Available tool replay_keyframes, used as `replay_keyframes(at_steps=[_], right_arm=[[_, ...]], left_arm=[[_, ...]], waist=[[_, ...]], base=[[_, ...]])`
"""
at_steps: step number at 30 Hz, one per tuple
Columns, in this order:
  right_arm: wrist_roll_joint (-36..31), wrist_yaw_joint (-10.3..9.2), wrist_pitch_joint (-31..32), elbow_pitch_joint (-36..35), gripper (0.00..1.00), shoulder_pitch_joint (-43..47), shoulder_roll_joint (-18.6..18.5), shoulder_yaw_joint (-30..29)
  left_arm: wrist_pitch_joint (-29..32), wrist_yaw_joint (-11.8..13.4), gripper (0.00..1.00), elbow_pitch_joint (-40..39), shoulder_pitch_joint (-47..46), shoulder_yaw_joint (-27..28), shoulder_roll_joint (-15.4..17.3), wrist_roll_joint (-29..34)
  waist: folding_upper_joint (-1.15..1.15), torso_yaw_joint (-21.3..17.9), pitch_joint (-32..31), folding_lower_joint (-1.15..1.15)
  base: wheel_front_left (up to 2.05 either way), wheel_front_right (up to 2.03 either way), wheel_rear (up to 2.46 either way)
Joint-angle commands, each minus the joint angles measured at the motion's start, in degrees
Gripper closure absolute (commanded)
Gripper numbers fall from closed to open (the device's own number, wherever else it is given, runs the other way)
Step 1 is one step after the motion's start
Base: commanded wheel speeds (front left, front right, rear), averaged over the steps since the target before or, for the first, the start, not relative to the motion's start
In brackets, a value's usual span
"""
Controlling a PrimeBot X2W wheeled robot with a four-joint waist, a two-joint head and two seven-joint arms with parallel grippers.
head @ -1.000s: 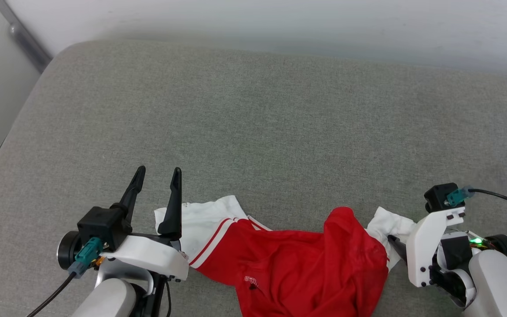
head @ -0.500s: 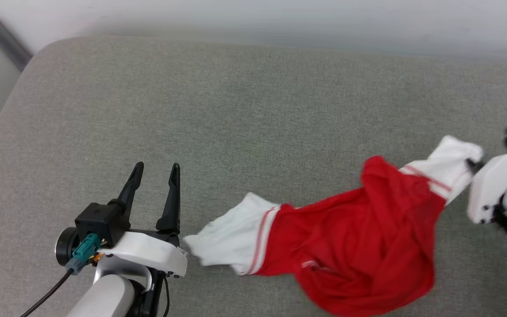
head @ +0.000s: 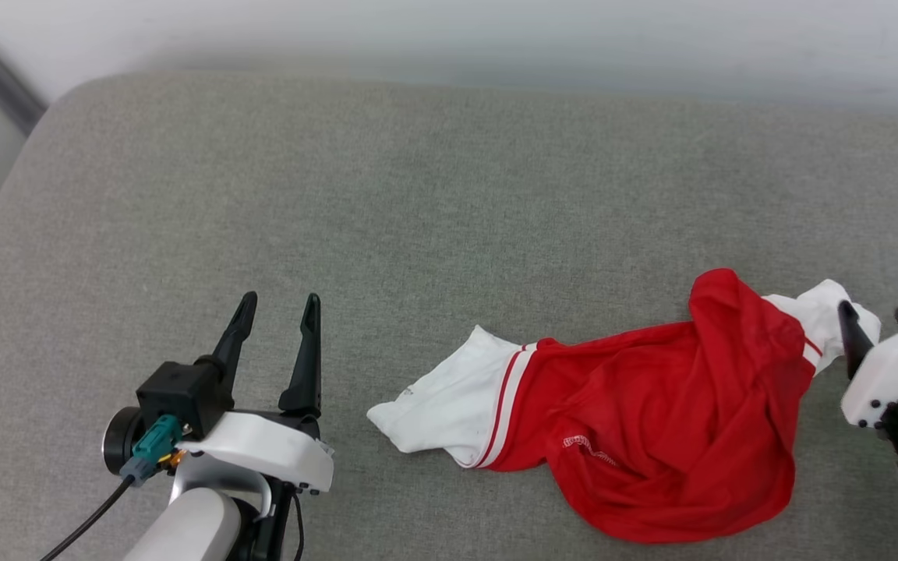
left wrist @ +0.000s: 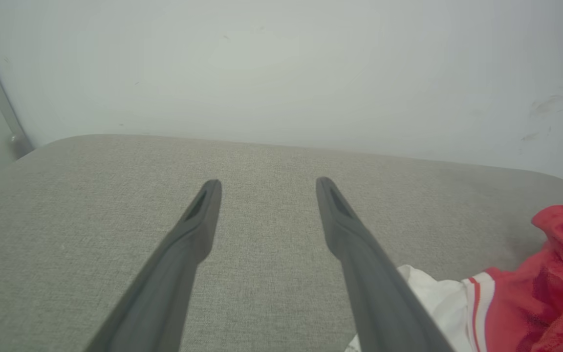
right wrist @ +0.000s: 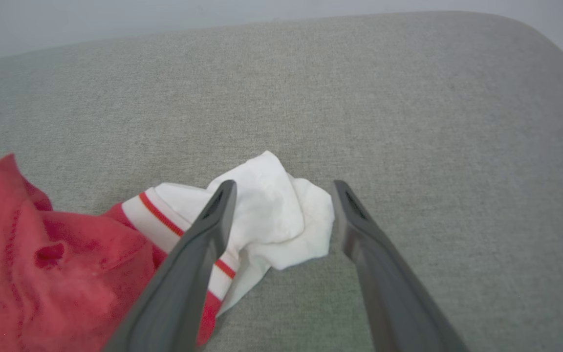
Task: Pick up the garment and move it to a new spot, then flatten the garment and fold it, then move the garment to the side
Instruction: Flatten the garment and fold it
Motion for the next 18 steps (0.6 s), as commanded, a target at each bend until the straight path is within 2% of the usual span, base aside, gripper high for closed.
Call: replay_keyframes(at_steps=[1, 5, 9, 14, 18], right_arm=[[0.7, -0.07, -0.2, -3.0, 0.0, 0.7, 0.9, 1.4], [3.7, -0.07, 5.9, -9.6, 0.0, 1.7, 1.4, 8.2], [6.5, -0.07, 13.7, -14.9, 0.0, 1.5, -0.3, 14.5], [8.3, -0.07, 23.4, -16.2, 0.0, 0.3, -3.3, 20.0], [9.5, -0.07, 27.0, -15.7, 0.0, -0.7, -4.9, 22.4]], left_arm=[[-0.2, 0.4, 0.0, 0.1, 1.0, 0.0, 0.0, 0.0], [0.1, 0.5, 0.0, 0.0, 1.8, -0.2, 0.4, -0.2], [0.5, 0.5, 0.0, -0.1, 1.7, -0.4, 0.2, -0.4], [0.6, 0.3, 0.0, -0.2, 0.3, -0.7, -0.1, -0.1], [0.5, 0.0, 0.0, 0.3, -0.4, -0.9, -0.4, 0.0]], waist=[[0.0, -0.5, -1.4, -0.01], [0.0, -1.2, -3.0, -0.01], [0.0, -1.2, -3.5, -0.01], [0.0, -0.4, -2.3, -0.01], [0.0, 0.0, -1.4, -0.01]], base=[[0.0, 0.0, 0.0], [0.0, 0.0, 0.0], [0.0, 0.0, 0.0], [0.0, 0.0, 0.0], [0.0, 0.0, 0.0]])
